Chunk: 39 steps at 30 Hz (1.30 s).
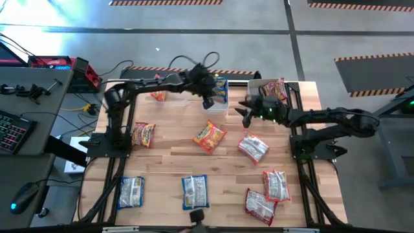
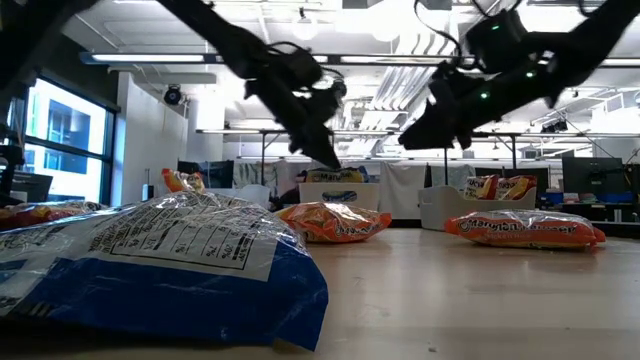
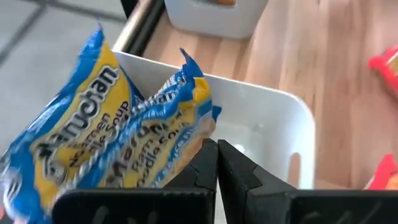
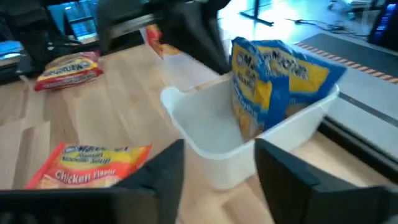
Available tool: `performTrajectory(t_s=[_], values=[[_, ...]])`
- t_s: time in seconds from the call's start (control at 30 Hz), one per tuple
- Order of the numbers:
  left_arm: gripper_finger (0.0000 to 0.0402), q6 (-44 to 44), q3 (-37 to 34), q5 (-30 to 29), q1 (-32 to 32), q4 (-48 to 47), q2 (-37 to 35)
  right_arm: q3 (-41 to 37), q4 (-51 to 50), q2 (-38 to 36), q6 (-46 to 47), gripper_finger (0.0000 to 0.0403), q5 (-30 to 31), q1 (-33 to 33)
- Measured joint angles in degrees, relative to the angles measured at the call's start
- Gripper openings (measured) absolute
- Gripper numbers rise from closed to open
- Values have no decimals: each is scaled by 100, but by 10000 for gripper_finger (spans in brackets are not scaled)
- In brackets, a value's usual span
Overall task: Sort Maruchan noodles
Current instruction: Put the top blue noodle pack into the white bin
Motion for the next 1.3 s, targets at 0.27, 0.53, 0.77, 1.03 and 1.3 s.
performTrajectory(t_s=[0.27, 0.53, 0.77, 1.03, 1.3], values=[[1, -829, -2518, 0, -13, 2449, -1318, 1726, -879, 1589, -732, 242, -1362, -1041], [1, -1386, -3748, 3, -20, 4174, -1506, 3177, -1807, 2920, -1146, 244, -1842, -1525], [1, -1428, -3908, 22, -44, 4455, -1507, 3427, -1918, 3251, -1246, 211, -1934, -1522], [0, -1381, -3910, 68, -125, 4607, -1507, 3428, -1840, 3287, -1538, 51, -1787, -1523], [0, -1366, -3910, 58, -185, 4628, -1461, 3427, -1715, 3287, -2596, 20, -1545, -1523]])
